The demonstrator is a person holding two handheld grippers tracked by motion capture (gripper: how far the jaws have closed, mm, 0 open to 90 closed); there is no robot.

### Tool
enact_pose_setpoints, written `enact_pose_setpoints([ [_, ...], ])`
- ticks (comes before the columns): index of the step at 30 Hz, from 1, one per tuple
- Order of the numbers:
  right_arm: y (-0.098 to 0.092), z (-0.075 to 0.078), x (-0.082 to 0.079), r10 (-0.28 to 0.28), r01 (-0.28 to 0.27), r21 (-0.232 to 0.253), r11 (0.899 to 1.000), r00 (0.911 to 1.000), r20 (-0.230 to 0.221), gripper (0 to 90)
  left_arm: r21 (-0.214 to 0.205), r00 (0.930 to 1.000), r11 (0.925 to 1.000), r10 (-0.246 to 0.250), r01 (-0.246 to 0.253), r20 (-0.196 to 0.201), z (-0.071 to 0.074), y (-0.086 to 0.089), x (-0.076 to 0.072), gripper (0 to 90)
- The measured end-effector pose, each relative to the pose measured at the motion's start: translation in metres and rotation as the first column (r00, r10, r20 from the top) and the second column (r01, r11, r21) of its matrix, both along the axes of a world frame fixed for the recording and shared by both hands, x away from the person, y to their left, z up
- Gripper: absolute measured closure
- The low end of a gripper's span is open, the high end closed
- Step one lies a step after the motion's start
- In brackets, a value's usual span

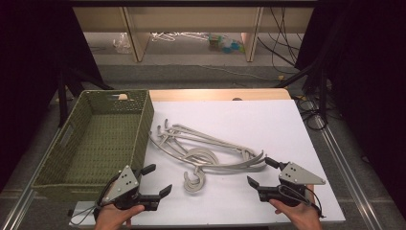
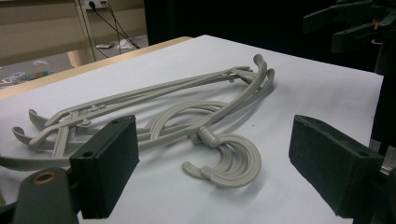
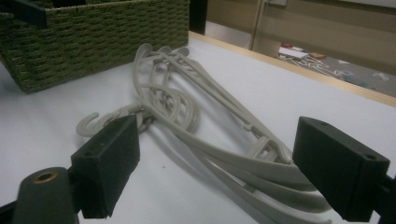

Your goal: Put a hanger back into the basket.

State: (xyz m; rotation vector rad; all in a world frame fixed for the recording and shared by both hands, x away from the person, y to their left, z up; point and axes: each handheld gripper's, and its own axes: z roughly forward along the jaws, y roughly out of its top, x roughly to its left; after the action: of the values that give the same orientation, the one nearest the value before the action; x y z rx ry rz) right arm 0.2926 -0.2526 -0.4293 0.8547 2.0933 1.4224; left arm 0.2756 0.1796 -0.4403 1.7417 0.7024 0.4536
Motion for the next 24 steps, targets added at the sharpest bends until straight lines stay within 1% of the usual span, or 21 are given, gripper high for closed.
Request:
enact_pose_setpoints([
  [1,0.000,0.001,0.000,0.002,-0.002,-0.007,1.000,1.0000,-0.001,15.8,0.013,0.9998,0.9999,-0.012,0.011,0.015,0.000,0.000,0.001,15.8],
  [3,0.002,0.001,0.002,0.002,-0.002,-0.016,1.000,1.0000,0.006,15.8,0.013,0.9998,0.9998,-0.013,0.013,0.014,0.000,0.000,0.001,15.8],
  [4,0.007,0.002,0.006,0.026,-0.026,-0.038,0.999,0.9996,0.008,15.8,0.014,0.9999,0.9999,-0.009,0.009,0.010,0.000,0.000,0.001,15.8],
  [5,0.010,0.002,0.007,0.035,-0.035,-0.041,0.999,0.9994,0.005,15.8,0.014,0.9999,0.9999,-0.010,0.010,0.011,0.000,0.000,0.001,15.8],
  [6,0.012,0.002,0.008,0.050,-0.050,-0.060,0.997,0.9988,-0.003,15.8,0.002,1.0000,1.0000,-0.004,0.004,-0.001,0.000,-0.001,0.000,15.8],
  [7,0.016,0.002,0.009,0.065,-0.065,-0.080,0.995,0.9979,-0.001,16.0,0.002,1.0000,1.0000,-0.004,0.004,-0.001,0.000,-0.001,0.000,15.8],
  [8,0.020,0.002,0.010,0.082,-0.083,-0.099,0.992,0.9966,-0.009,16.0,0.014,0.9999,0.9998,-0.011,0.011,0.010,0.000,0.000,0.001,15.8],
  [9,0.023,0.003,0.011,0.093,-0.094,-0.115,0.989,0.9956,-0.010,16.0,0.013,0.9999,0.9999,-0.010,0.010,0.009,0.000,0.000,0.001,15.8],
  [10,0.023,0.003,0.011,0.093,-0.094,-0.115,0.989,0.9956,-0.010,16.0,0.013,0.9999,0.9999,-0.010,0.010,0.009,0.000,0.000,0.001,15.8],
  [11,0.033,0.003,0.015,0.125,-0.125,-0.142,0.982,0.9921,-0.009,16.2,0.005,1.0000,1.0000,-0.002,0.002,0.000,-0.001,-0.001,0.001,15.8],
  [12,0.033,0.003,0.015,0.125,-0.125,-0.142,0.982,0.9921,-0.009,16.2,0.008,1.0000,1.0000,-0.004,0.004,0.003,0.000,0.000,0.001,15.8],
  [13,0.041,0.002,0.020,0.144,-0.145,-0.160,0.976,0.9895,-0.016,16.8,0.003,1.0000,1.0000,0.000,0.000,-0.001,0.000,-0.001,0.001,15.8],
  [14,0.041,0.002,0.020,0.144,-0.145,-0.160,0.976,0.9895,-0.016,16.8,0.003,1.0000,1.0000,0.000,0.000,-0.001,0.000,-0.001,0.001,15.8],
  [15,0.044,0.002,0.022,0.154,-0.157,-0.172,0.972,0.9876,-0.031,17.0,0.005,1.0000,1.0000,0.000,0.000,0.001,0.000,0.000,0.001,15.8],
  [16,0.054,0.000,0.027,0.169,-0.176,-0.211,0.961,0.9843,-0.051,17.1,0.004,1.0000,1.0000,0.001,-0.001,-0.001,0.000,-0.001,0.001,15.9],
  [18,0.056,-0.001,0.029,0.172,-0.180,-0.216,0.960,0.9837,-0.052,17.1,0.011,1.0000,0.9999,-0.005,0.005,0.005,0.000,0.000,0.001,15.8],
  [19,0.065,-0.003,0.035,0.187,-0.198,-0.241,0.950,0.9801,-0.067,17.7,0.010,1.0000,0.9999,-0.006,0.006,0.003,0.000,-0.001,0.001,15.9],
  [20,0.068,-0.004,0.038,0.189,-0.203,-0.255,0.945,0.9789,-0.077,17.9,0.010,1.0000,0.9999,-0.006,0.006,0.002,0.000,-0.001,0.001,15.8],
  [23,0.076,-0.006,0.046,0.209,-0.228,-0.280,0.933,0.9731,-0.098,19.8,0.010,1.0000,0.9999,-0.008,0.008,0.001,0.000,-0.001,0.001,15.9],
  [24,0.076,-0.006,0.046,0.209,-0.228,-0.280,0.933,0.9731,-0.098,19.8,0.010,1.0000,0.9999,-0.008,0.008,0.001,0.000,-0.001,0.001,15.9],
])
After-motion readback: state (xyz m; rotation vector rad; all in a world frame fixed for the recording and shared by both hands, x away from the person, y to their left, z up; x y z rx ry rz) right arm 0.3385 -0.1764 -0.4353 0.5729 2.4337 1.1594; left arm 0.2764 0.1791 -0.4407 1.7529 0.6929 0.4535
